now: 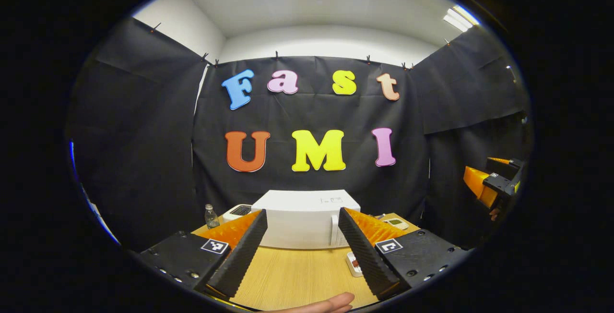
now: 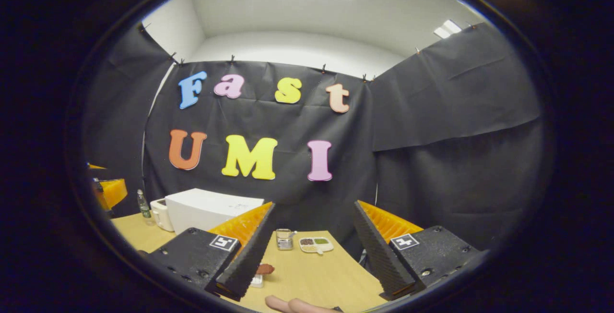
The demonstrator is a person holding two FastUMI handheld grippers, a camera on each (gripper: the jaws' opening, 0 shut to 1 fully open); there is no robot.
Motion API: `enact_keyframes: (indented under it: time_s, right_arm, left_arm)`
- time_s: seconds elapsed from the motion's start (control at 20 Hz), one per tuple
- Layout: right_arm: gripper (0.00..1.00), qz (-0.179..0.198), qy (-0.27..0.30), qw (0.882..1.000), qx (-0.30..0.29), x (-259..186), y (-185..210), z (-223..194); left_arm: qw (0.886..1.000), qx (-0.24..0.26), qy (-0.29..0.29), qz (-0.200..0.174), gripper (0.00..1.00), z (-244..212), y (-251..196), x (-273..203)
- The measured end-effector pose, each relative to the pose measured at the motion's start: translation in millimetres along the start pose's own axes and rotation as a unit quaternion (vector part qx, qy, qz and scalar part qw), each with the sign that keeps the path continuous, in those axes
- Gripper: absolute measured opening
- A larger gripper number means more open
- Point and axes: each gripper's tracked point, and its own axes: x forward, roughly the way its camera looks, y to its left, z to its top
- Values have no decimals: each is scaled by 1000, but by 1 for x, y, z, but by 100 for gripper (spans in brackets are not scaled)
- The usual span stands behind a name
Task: Open the microwave oven with the left hand, put the food in, and close the microwave oven.
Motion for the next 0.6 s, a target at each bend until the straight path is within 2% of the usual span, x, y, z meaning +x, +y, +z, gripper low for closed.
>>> enact_keyframes:
  time_s: [0.05,0.1,0.15,0.2,0.25,0.3,0.4,0.45,0.5,0.55,0.6]
  right_arm:
    - [100,0,-2,1000,-1,0,0,0]
    - [100,3,-3,1000,0,0,0,0]
    - [90,6,-4,1000,2,-1,1,-1]
    - [100,9,-3,1000,4,1,2,-2]
    - [100,12,-3,1000,6,3,2,-3]
    - [91,13,-3,1000,6,5,1,-3]
    - [90,13,-3,1000,7,11,-4,-6]
    - [90,15,-5,1000,8,13,-4,-8]
    - [100,15,-5,1000,8,15,-6,-8]
    - [90,17,-6,1000,8,18,-8,-11]
    - [90,20,-7,1000,9,21,-9,-12]
  left_arm:
    - [1000,-1,1,-5,85,-1,-4,2]
    - [1000,-2,4,-9,84,-3,-8,7]
    - [1000,-3,6,-12,84,-5,-12,9]
    - [1000,-3,8,-16,93,-9,-16,15]
    - [1000,-3,11,-20,93,-12,-20,22]
    - [1000,-4,15,-25,93,-18,-27,32]
    - [999,-9,19,-34,93,-27,-39,51]
    - [999,-11,22,-36,93,-34,-43,63]
    - [999,-12,27,-36,93,-42,-47,77]
    - [999,-11,29,-33,93,-50,-49,90]
    - [999,-9,32,-31,93,-59,-52,104]
